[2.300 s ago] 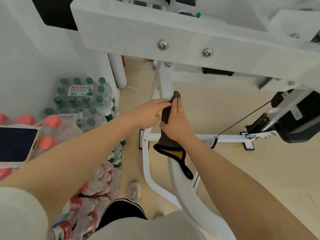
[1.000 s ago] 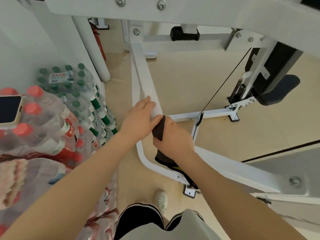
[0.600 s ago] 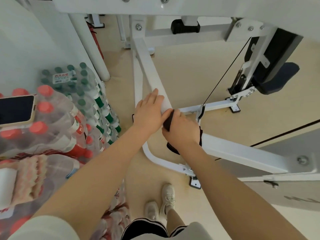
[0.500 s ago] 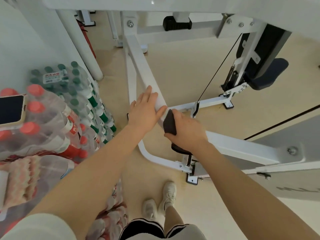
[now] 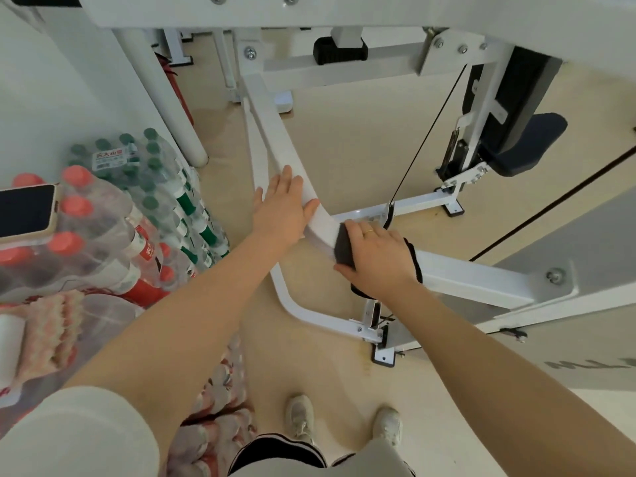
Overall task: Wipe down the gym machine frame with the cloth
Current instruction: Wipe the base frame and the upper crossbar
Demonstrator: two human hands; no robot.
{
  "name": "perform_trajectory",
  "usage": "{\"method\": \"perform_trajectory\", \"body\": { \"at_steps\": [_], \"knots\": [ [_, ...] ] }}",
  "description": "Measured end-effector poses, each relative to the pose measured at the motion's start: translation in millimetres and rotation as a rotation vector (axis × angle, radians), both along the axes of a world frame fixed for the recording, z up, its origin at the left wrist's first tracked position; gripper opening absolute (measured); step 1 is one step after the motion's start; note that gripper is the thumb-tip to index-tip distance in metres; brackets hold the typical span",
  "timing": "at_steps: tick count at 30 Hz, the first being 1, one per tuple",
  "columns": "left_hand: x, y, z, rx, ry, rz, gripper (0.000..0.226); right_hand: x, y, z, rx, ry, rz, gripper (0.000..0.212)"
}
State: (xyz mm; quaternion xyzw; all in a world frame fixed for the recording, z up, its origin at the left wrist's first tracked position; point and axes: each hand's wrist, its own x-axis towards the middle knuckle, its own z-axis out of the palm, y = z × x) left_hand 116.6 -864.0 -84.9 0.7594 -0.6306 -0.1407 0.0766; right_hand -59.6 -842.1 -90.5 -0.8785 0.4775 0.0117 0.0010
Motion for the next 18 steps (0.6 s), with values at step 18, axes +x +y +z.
{"method": "perform_trajectory", "body": {
  "at_steps": [18],
  "knots": [
    [-103,63,-10,-0.148,-0.05,-0.05,0.076,-165,13,-13,-0.179,-0.064,0.018,0.063]
  ]
}}
